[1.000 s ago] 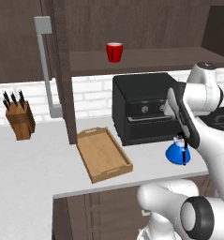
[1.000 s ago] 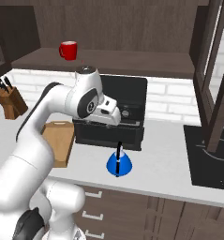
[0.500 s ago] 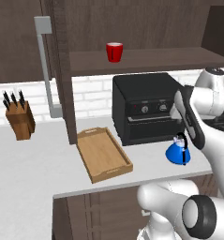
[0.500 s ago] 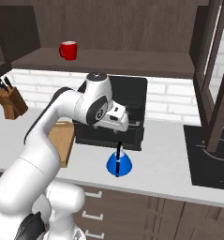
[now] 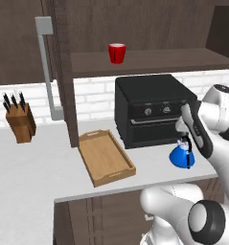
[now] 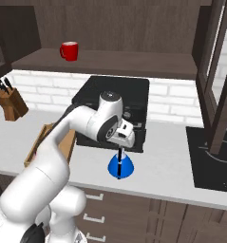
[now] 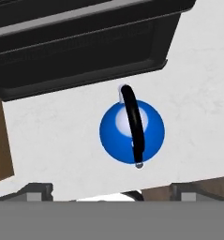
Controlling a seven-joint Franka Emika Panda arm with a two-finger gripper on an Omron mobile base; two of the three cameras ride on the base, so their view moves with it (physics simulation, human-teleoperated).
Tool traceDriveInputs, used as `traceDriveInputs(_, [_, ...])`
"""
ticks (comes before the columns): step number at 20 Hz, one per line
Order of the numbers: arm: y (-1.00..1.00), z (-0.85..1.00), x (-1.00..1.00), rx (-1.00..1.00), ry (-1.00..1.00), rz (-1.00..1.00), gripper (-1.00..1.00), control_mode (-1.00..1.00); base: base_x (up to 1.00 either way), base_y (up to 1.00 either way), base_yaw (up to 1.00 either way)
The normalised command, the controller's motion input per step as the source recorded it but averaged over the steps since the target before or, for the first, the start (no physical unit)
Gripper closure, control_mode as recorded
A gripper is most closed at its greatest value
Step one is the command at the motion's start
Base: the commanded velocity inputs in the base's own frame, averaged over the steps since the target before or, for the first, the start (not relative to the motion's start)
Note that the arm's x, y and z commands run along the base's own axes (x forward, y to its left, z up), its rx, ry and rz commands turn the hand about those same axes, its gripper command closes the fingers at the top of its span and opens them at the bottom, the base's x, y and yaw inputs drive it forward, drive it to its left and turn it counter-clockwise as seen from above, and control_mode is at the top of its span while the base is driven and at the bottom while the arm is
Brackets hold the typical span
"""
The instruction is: Pick the kettle from the counter and place it on the tray. Then pick the mug from the cabinet and place it on the tray. Then close the cabinet doors.
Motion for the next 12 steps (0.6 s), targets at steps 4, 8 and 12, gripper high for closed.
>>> traceDriveInputs(4, [-0.23, -0.38, 0.03, 0.06, 0.00, 0.00, -1.00, -1.00, 0.00, 0.00, 0.00])
traceDriveInputs(8, [-0.17, -0.24, 0.10, 0.07, 0.02, 0.00, -1.00, -1.00, 0.00, 0.00, 0.00])
traceDriveInputs(12, [-0.11, -0.28, 0.14, 0.05, 0.03, 0.00, -1.00, -1.00, 0.00, 0.00, 0.00])
